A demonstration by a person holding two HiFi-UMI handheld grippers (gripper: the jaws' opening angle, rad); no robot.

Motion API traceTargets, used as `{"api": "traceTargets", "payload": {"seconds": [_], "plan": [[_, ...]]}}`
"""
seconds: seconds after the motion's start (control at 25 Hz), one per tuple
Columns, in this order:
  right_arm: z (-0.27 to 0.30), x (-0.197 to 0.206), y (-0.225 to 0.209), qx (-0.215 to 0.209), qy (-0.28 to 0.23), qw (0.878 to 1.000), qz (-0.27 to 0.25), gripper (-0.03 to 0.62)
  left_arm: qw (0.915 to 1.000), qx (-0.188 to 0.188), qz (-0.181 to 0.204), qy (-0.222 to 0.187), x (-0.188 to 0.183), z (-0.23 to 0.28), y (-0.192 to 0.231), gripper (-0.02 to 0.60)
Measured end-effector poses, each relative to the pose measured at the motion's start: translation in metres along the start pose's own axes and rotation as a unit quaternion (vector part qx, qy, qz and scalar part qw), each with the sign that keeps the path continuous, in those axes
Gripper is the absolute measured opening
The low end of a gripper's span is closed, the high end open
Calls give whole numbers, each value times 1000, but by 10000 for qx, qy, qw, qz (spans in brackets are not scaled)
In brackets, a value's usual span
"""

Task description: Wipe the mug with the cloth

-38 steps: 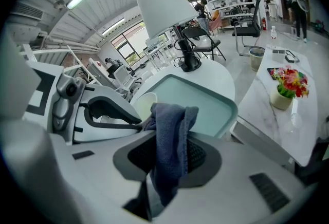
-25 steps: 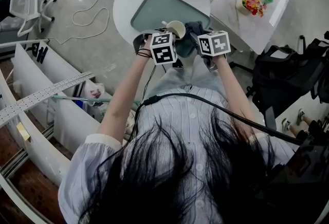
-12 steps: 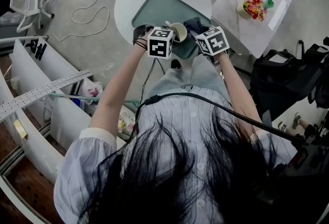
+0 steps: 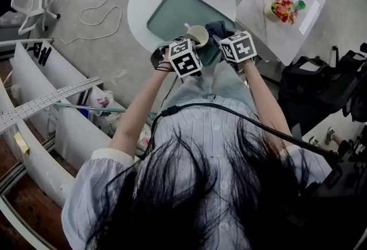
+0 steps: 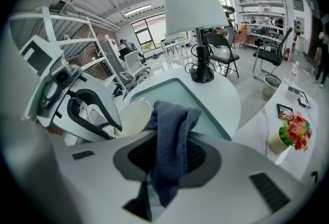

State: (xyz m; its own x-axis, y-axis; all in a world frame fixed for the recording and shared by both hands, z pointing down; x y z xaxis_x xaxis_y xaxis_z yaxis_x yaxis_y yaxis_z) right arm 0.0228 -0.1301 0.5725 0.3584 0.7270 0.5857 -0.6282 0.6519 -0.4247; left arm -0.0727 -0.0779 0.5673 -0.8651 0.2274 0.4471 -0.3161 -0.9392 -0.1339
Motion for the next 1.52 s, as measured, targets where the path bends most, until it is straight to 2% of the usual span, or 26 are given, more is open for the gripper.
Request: {"api": "traceTargets", "payload": {"seconds": [0.12,0.2,0.32,0.4,0.52,0.64,0.84,0.92,1.0,1.16,1.24,1.36,1.52], "plan": [[0,0,-1,-28,8,10000,-11,94,9956,-329,-868,87,-3,-4,5,58],[0,1,-1,-26,14,10000,-8,94,9878,-513,-1454,224,-3,-6,8,72],[-1,3,-1,-25,9,10000,24,94,9738,-509,-2216,102,-13,-6,7,75],[-1,4,0,-31,-2,10000,34,94,9664,-454,-2529,87,-18,-2,5,80],[-2,6,1,-47,-6,10000,51,94,9607,-545,-2713,237,-22,6,3,83],[-3,8,2,-70,-18,9999,76,94,9628,-744,-2570,387,-23,14,4,83],[-3,10,4,-114,-52,9999,100,94,9725,-1288,-1774,785,-16,25,2,81],[-3,11,4,-143,-61,9998,116,94,9741,-1349,-1613,835,-13,28,2,78],[-3,11,4,-170,-61,9998,119,94,9774,-1268,-1496,787,-13,30,1,61],[-3,11,3,-230,-40,9997,84,94,9888,-1006,-920,614,-13,30,-2,46],[-2,11,4,-253,-7,9997,55,94,9927,-791,-754,502,-12,28,-2,44],[-2,12,2,-301,57,9995,-1,94,9973,-386,-508,356,-10,27,-1,41],[-1,12,0,-395,145,9990,-126,94,9995,-6,131,274,-4,25,0,41]]}}
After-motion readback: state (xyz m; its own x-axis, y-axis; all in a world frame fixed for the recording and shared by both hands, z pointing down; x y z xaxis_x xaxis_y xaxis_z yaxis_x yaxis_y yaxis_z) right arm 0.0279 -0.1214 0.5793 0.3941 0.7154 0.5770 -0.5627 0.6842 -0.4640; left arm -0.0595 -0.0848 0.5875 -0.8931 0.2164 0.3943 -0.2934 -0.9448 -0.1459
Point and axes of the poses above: the fingertips, and each gripper's own axes: z forward along the fingers, y to its left, x out of its underside, the point moved 5 cm from there along -z, backward along the fingers, and after that the axes turned 12 degrees about -x, right-handed, at the moved point
